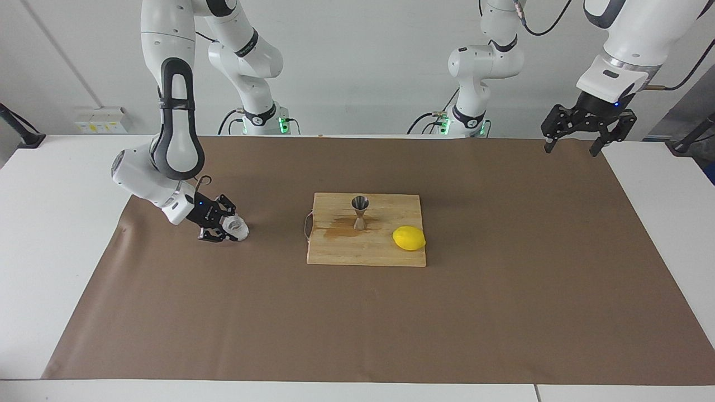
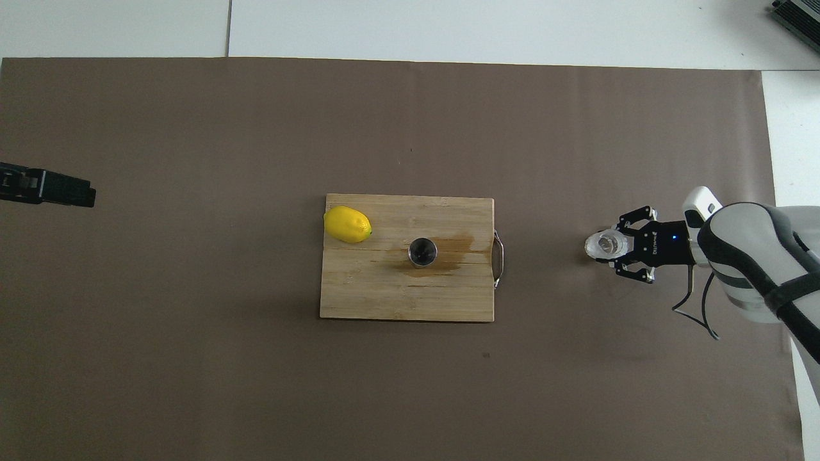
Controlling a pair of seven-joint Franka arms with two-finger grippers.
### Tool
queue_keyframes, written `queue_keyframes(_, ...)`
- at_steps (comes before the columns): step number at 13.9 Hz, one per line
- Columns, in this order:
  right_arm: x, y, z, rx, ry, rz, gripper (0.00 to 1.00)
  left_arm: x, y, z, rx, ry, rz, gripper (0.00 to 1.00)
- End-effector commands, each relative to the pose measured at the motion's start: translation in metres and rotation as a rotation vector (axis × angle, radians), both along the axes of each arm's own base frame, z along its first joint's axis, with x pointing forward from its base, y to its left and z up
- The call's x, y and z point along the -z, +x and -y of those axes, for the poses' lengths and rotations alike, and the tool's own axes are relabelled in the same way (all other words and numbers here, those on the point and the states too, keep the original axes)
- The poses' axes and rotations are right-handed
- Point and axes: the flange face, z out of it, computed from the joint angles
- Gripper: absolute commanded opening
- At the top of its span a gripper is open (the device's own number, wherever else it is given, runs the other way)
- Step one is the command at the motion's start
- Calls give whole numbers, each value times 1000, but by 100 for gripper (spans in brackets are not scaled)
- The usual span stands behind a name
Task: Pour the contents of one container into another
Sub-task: 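Lift the glass cup with the right gripper toward the jigger cup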
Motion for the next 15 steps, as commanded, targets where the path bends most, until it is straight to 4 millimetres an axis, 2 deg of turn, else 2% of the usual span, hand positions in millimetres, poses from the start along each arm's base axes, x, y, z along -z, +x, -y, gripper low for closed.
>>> queue_keyframes(1, -19, 11, -17, -6, 1, 54, 18, -1, -2, 0, 20, -11, 8, 100)
queue_keyframes(6, -57, 26, -68, 32, -15, 57, 18, 0, -2, -1, 29, -8, 5, 100)
queue_keyframes(9, -70, 33, -109, 47, -18, 22, 18, -1, -2, -1, 29, -7, 5, 100)
queue_keyframes(15, -112, 48, -197, 50, -148, 20, 17, 0, -2, -1, 29, -5, 2, 100)
